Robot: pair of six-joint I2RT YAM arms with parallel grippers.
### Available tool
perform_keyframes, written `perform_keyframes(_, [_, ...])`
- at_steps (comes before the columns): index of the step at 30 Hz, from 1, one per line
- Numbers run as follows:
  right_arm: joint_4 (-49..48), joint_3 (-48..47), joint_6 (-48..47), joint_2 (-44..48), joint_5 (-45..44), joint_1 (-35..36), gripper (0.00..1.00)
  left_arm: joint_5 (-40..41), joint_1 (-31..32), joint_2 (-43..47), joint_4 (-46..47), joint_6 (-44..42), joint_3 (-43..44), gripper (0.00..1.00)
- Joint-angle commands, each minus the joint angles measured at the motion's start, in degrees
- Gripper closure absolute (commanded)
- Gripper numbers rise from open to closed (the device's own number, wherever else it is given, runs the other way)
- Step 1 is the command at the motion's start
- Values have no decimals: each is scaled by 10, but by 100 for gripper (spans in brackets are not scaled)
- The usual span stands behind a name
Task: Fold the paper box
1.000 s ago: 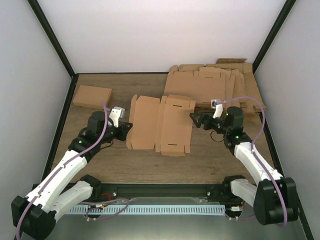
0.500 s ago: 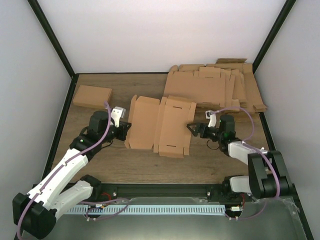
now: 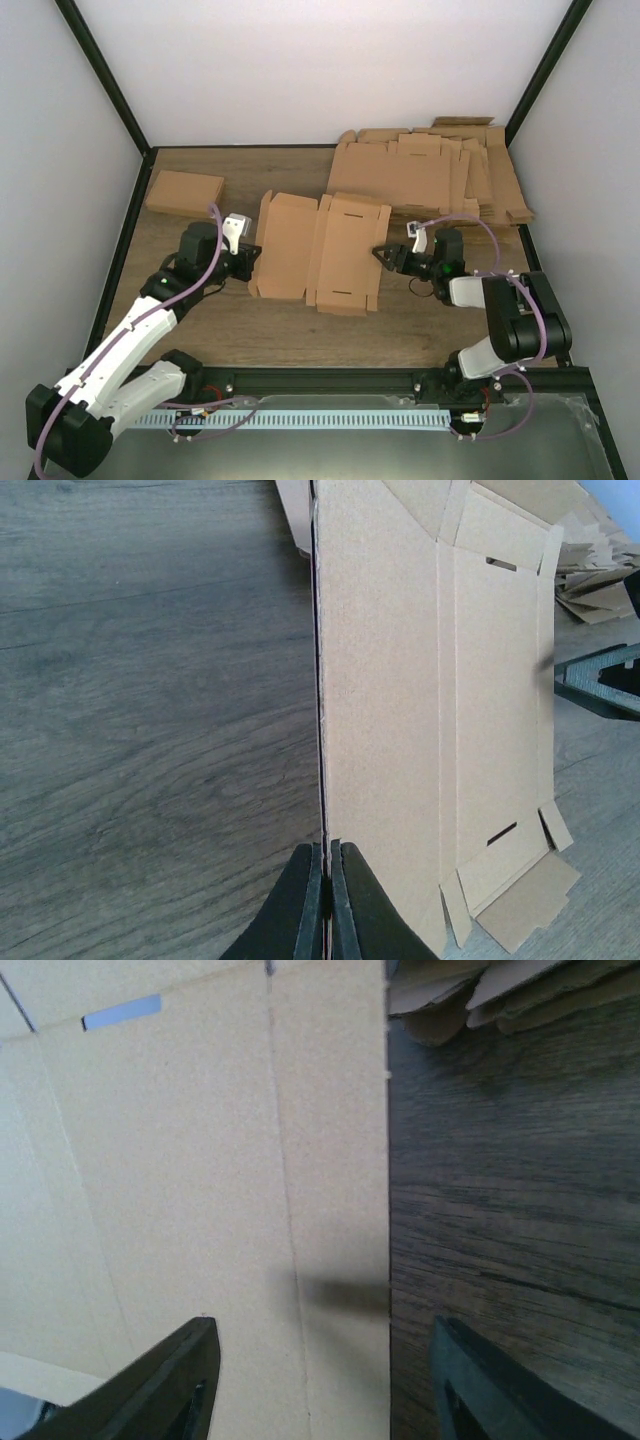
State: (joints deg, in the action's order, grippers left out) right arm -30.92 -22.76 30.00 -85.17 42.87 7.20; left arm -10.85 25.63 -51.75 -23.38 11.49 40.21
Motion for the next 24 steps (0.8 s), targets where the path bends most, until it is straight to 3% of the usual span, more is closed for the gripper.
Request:
perform_keyframes(1, [-35,-14,3,-10,29,-1,46,7,2,-2,-6,-9,6,96])
perform_keyframes(11, [-33,-12,-11,7,65,2,82,9,2,-3,-7,-7,6,96])
perform_keyframes(15, [-30,-17,-13,5,74,4,85,4,2,-1,-6,-8,5,96])
perform_keyframes(20, [-33,-24,-16,-14,68,6,69,0,2,4,-1,-9,1,96])
perform_keyframes(24, [-12,-38,-34,-33,22,7,39,-2,2,3,1,-10,0,96])
